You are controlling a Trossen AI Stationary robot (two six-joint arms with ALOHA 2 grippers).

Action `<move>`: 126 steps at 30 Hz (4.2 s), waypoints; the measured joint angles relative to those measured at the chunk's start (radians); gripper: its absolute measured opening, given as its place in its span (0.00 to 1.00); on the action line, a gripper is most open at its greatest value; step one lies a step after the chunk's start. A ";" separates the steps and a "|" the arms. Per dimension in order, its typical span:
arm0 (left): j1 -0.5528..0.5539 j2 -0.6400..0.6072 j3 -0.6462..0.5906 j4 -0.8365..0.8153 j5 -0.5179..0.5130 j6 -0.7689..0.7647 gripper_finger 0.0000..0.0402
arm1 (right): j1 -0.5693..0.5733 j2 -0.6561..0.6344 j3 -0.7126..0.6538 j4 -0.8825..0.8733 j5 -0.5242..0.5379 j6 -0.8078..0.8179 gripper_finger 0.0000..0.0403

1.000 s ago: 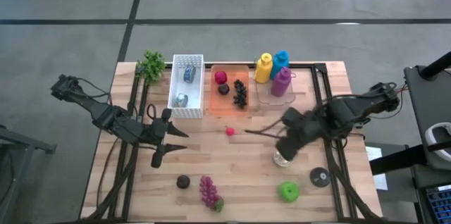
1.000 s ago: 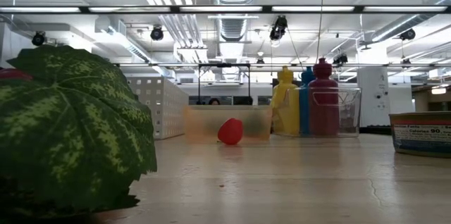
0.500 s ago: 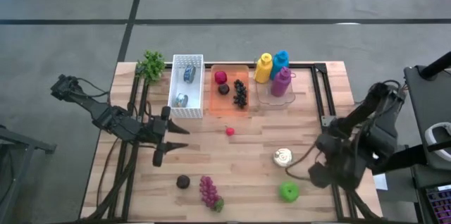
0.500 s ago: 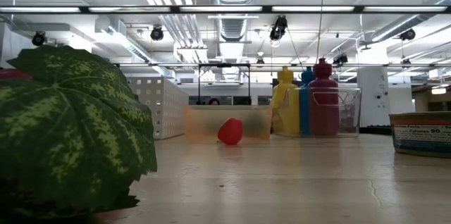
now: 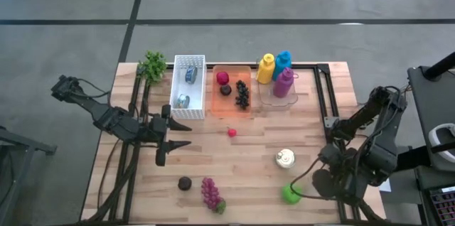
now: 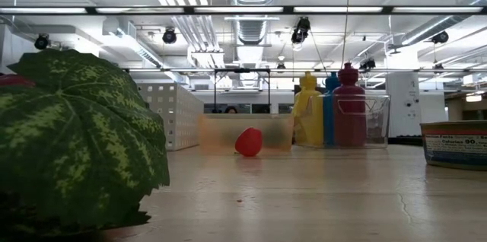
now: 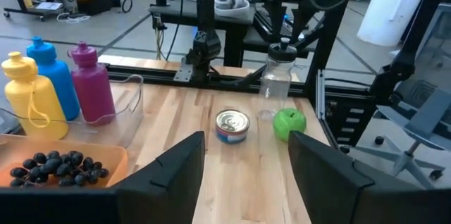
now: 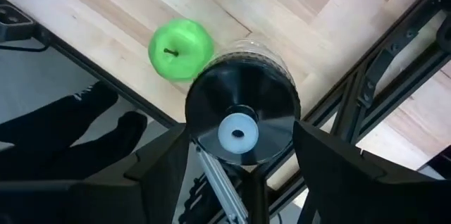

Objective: Pick & Place Food Item
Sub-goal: Put the transparent tumbler into the transparent bin

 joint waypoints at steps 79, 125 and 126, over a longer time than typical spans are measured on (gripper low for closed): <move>0.000 0.000 0.000 0.016 -0.007 0.000 0.48 | -0.001 0.057 -0.002 0.000 0.019 -0.102 0.19; 0.000 0.000 0.000 0.015 -0.006 0.129 0.52 | -0.008 -0.207 0.013 0.000 0.145 -0.115 0.19; 0.000 0.000 0.000 0.015 -0.006 0.129 0.52 | -0.008 -0.214 0.013 0.000 0.174 -0.123 0.19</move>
